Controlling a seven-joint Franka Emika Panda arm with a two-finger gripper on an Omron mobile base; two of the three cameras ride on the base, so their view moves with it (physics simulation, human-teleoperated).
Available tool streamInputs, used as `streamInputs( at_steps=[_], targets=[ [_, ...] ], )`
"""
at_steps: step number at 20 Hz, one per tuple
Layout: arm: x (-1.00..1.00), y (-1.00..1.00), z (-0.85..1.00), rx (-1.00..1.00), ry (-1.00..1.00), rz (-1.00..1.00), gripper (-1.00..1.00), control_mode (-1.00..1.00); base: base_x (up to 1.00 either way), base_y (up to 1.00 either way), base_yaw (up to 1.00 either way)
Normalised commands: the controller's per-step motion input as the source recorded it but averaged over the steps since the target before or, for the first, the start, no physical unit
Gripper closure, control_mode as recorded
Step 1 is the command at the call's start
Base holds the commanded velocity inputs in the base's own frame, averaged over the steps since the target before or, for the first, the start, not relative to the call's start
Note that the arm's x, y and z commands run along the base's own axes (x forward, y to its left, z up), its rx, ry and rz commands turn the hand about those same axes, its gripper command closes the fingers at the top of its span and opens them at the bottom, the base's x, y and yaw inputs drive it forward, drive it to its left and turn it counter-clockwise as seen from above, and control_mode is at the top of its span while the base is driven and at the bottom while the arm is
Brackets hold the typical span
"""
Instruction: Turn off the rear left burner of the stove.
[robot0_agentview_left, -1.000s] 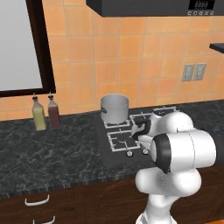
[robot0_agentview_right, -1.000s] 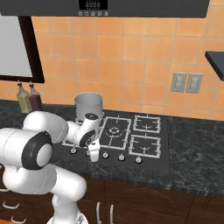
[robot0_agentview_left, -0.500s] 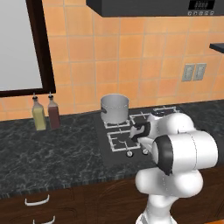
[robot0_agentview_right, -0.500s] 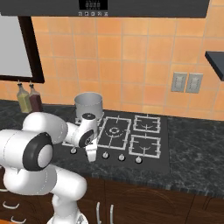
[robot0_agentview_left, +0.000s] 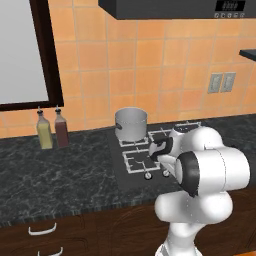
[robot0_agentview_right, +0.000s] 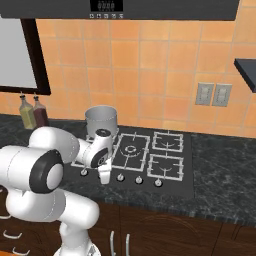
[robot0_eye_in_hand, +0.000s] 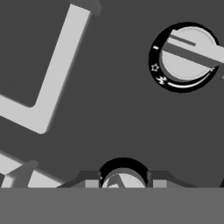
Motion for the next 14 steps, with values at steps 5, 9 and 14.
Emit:
streamInputs(
  at_steps=[5,9,14],
  targets=[
    [0.0,0.0,0.0,-0.01,0.0,0.0,1.0,-1.0,0.0,0.0,0.0],
    [0.0,0.0,0.0,0.03,0.02,-0.01,1.0,-1.0,0.0,0.0,0.0],
    [0.0,0.02,-0.04,0.17,0.08,-0.28,1.0,-1.0,0.0,0.0,0.0]
  ],
)
